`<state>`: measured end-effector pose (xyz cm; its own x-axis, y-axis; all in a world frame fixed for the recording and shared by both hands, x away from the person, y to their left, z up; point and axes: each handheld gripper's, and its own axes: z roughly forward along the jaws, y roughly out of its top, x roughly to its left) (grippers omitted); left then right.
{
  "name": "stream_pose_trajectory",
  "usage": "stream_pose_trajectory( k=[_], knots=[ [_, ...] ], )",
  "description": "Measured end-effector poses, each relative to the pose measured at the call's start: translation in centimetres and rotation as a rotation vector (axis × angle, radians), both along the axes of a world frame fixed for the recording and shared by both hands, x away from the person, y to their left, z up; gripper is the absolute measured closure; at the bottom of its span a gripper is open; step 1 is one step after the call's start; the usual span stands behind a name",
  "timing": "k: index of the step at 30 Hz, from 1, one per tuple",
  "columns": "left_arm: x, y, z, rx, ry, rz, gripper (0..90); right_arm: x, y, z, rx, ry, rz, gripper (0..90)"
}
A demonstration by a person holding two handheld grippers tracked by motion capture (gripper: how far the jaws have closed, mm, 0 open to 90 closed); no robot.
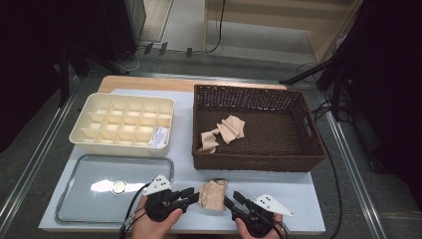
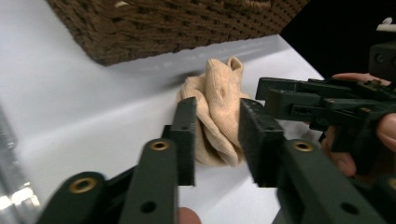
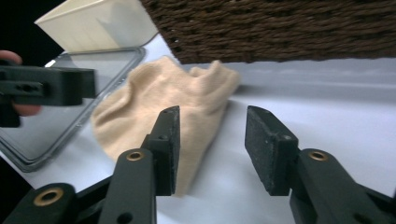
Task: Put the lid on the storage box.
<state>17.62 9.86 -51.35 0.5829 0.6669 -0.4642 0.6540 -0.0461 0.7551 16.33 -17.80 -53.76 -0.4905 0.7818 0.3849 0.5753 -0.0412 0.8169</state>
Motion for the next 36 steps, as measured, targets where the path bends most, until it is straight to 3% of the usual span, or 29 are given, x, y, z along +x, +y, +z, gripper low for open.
stream_pose_trajectory(
  k=[4,7,10,13,15,18,20,22,25,27,32,33,36],
  knots=[
    [-0.1,-0.9,-0.3,0.004,-0.005,-0.020,59.9,-0.1,1.0,-0.6,-0.005,0.022,0.021,55.4],
    [0.0,-1.3,-0.9,0.041,0.001,-0.024,59.6,-0.2,1.4,-1.1,-0.008,0.052,0.020,61.1],
    [0.3,-1.4,-1.5,0.082,0.015,-0.019,66.1,-0.3,1.5,-1.1,0.003,0.063,0.028,73.7],
    [0.5,-1.4,-1.6,0.067,0.034,-0.037,76.9,-0.2,1.2,-0.7,0.011,0.063,0.036,81.8],
    [0.6,-1.6,-1.5,0.033,0.043,-0.059,80.2,-0.2,0.8,-0.2,0.004,0.058,0.028,82.6],
    [0.7,-2.1,-1.6,0.037,0.045,-0.066,81.7,-0.2,-0.2,0.4,0.008,0.042,0.001,82.6],
    [1.0,-2.3,-2.0,0.047,0.057,-0.066,81.8,0.1,-0.7,0.2,0.003,0.056,-0.002,80.9],
    [1.3,-2.4,-2.3,0.060,0.064,-0.063,82.2,0.3,-0.8,-0.2,-0.001,0.070,-0.004,72.5],
    [1.4,-2.4,-2.3,0.057,0.062,-0.052,81.9,0.1,-0.7,-0.3,-0.015,0.042,-0.040,60.2],
    [1.1,-2.0,-1.5,0.045,0.028,-0.032,80.7,-0.1,-0.8,-0.4,-0.026,0.037,-0.062,56.2],
    [0.8,-1.7,-0.4,0.005,0.003,-0.021,77.9,-0.3,-1.0,-0.8,0.005,0.073,-0.067,58.2],
    [0.7,-2.2,-0.2,-0.002,-0.003,-0.042,77.4,-0.3,-0.9,-1.0,0.021,0.085,-0.054,67.2],
    [0.6,-2.9,-0.2,-0.001,-0.014,-0.063,76.1,-0.3,-0.5,-0.9,0.015,0.077,-0.037,76.2]
  ],
)
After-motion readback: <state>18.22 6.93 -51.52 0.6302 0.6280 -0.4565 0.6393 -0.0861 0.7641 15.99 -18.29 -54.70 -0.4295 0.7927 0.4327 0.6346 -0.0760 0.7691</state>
